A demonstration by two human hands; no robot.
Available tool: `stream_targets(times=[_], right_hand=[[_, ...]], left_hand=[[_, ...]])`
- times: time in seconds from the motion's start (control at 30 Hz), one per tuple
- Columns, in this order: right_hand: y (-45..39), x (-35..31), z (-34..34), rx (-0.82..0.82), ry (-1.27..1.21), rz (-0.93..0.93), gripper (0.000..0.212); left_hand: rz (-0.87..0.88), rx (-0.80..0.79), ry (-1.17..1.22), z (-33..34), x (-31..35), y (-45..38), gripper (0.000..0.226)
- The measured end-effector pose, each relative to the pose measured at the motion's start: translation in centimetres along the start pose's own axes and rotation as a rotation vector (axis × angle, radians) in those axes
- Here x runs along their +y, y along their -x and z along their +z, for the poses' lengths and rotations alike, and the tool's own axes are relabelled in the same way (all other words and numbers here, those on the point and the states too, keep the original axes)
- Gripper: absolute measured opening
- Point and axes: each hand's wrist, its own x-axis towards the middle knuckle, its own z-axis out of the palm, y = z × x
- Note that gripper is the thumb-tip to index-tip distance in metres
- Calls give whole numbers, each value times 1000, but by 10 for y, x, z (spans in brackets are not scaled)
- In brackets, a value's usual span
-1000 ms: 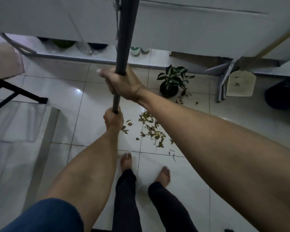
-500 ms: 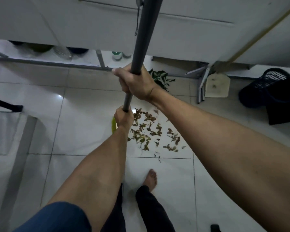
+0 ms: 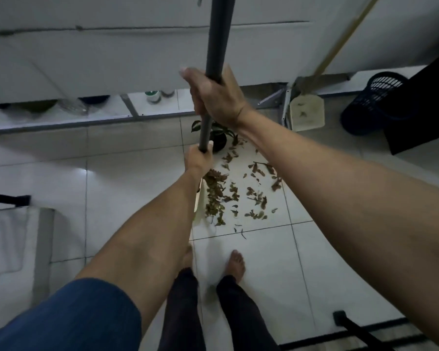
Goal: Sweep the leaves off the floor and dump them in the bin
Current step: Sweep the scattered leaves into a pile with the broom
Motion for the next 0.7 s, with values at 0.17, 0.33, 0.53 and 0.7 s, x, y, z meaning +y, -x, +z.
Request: stream_targets(times=[0.17,0.33,0.53,0.7], right_hand=[[-12,-10,-8,151,-54,-55,47],[-18,31,-6,226,-57,-31,49],[-11,84,3,375,-74,64,39],[2,91,-5,541,-116,176,33]], left_hand=[[69,-76,-71,-22,31,-24,45],[139,-122,-217,-23,27,-64,40],[224,-299,-321,6,-10,-83,18],[217,-438,-388,25,-16,-79,22]])
